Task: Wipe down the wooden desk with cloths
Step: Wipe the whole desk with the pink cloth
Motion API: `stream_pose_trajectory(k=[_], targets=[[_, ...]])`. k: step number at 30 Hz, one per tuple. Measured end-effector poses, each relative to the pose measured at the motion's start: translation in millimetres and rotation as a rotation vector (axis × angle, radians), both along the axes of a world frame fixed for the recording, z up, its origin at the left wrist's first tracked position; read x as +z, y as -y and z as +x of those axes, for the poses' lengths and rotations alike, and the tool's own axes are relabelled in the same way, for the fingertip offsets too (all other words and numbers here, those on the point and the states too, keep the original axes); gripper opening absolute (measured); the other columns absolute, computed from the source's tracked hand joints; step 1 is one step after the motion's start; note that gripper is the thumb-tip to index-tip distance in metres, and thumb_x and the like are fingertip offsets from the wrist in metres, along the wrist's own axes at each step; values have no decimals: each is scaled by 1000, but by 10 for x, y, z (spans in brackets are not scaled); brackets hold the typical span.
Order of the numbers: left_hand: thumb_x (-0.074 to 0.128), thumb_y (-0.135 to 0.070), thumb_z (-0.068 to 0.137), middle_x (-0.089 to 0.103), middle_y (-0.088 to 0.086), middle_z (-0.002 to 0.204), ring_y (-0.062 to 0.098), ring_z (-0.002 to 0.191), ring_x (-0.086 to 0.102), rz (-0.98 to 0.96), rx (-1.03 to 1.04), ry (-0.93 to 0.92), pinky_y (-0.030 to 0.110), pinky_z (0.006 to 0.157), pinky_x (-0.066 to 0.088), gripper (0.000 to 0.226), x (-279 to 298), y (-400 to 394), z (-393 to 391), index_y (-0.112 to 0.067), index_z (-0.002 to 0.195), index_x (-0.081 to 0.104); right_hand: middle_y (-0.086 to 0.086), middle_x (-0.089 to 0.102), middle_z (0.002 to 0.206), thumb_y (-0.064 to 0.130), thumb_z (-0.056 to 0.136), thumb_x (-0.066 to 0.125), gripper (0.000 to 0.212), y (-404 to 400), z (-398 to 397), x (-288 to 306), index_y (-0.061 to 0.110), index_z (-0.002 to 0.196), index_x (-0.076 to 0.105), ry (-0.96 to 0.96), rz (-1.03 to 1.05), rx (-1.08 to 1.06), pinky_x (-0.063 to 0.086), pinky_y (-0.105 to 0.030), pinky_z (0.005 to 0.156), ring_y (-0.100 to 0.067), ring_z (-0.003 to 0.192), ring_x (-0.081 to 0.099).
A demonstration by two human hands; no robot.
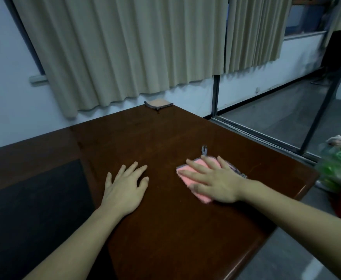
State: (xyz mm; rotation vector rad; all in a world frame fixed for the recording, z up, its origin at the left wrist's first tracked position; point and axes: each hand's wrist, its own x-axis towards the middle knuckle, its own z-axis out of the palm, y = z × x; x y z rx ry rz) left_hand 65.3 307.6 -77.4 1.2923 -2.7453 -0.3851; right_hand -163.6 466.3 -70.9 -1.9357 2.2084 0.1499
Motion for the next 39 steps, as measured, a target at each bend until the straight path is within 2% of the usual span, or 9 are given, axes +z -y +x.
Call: stream_pose_trajectory(k=[5, 10, 15, 20, 25, 30, 34, 39], targets=[[24, -56, 106, 11, -14, 169, 16, 157, 2, -15, 3, -17, 51, 125, -3, 52, -46, 2, 16, -46, 157, 24, 16, -12, 168, 66, 103, 13, 54, 799, -383, -18, 60, 153, -6, -14, -14, -176, -7, -68, 118, -33, 155, -11], [24, -56, 106, 10, -13, 169, 15, 157, 2, -8, -7, -14, 50, 125, -5, 52, -20, -19, 21, -46, 157, 23, 13, -11, 169, 66, 102, 13, 55, 1284, -478, 2, 58, 154, -5, 10, 12, -255, -9, -70, 117, -35, 155, -12], [24, -55, 106, 10, -12, 169, 16, 157, 2, -11, -12, -2, 51, 124, -4, 52, -19, -24, 25, -46, 157, 23, 12, -17, 167, 67, 101, 8, 57, 934, -115, 42, 56, 154, -11, -18, 37, -75, -9, -67, 119, -34, 154, -15], [24, -55, 106, 9, -12, 169, 16, 157, 2, -17, -3, 16, 50, 124, -5, 53, -31, -17, 4, -46, 158, 21, 20, -27, 162, 71, 97, 3, 54, 191, 332, -35, 64, 146, -19, -14, -5, 155, -15, -60, 120, -23, 150, -27], [23, -55, 106, 8, -12, 169, 16, 157, 1, -21, 4, 22, 50, 124, -4, 53, -21, -21, 0, -46, 158, 20, 24, -22, 162, 69, 99, 9, 52, 266, 237, -22, 68, 145, -15, -1, -13, 108, -14, -58, 121, -20, 152, -22], [24, -54, 106, 8, -13, 169, 16, 157, -1, -12, -2, 15, 50, 125, -6, 52, -13, -19, 24, -46, 158, 21, 16, -13, 167, 65, 102, 12, 54, 917, -144, -21, 60, 152, -9, -20, -30, -71, -8, -64, 120, -30, 155, -11], [26, -54, 106, 10, -13, 169, 16, 157, 1, -9, -6, -12, 51, 125, -5, 52, 6, -30, 28, -45, 158, 23, 13, -9, 169, 66, 102, 14, 56, 1381, -276, -11, 58, 154, -5, -4, -1, -189, -5, -69, 118, -34, 155, -9], [31, -51, 106, 10, -11, 169, 16, 157, 2, -39, 3, -89, 51, 126, 0, 53, 23, -59, 29, -41, 158, 25, 12, -14, 169, 65, 103, 12, 57, 1179, -15, 33, 55, 155, -8, -24, 16, -128, -6, -69, 118, -35, 155, -12]])
